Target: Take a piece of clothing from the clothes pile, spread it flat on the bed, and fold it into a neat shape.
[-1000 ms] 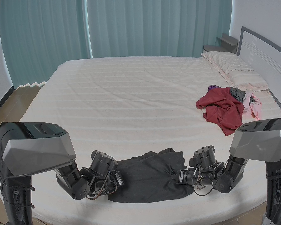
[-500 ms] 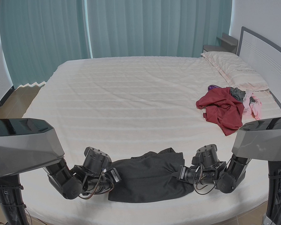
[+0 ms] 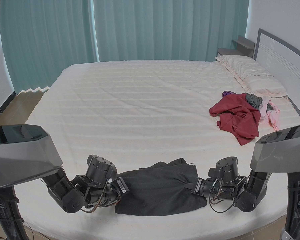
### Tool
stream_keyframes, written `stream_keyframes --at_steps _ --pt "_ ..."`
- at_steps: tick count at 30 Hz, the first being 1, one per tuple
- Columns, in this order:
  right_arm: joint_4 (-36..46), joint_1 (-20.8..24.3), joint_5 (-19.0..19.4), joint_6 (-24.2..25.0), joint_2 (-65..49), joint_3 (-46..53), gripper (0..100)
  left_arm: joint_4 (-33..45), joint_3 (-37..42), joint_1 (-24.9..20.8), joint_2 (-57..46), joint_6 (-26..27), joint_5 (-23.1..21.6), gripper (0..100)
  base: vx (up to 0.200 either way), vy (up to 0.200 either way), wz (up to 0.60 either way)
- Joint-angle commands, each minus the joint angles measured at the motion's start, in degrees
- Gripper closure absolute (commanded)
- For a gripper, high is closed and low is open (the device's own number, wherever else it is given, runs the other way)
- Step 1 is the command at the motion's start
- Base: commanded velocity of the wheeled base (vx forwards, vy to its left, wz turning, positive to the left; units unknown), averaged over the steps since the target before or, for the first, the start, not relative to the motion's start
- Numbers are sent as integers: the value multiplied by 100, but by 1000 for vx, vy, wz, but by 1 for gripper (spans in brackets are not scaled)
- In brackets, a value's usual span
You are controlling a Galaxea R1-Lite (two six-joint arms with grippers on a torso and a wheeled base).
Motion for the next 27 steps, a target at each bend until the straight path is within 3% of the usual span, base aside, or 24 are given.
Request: stream_keyframes --at_steps 1,27 --pt "-101 1 -1 64 -29 73 100 -7 11 -12 -39 -10 4 100 0 -200 0" --pt "-286 -43 -1 187 -240 451 100 11 64 -153 -206 -204 4 100 0 -200 0"
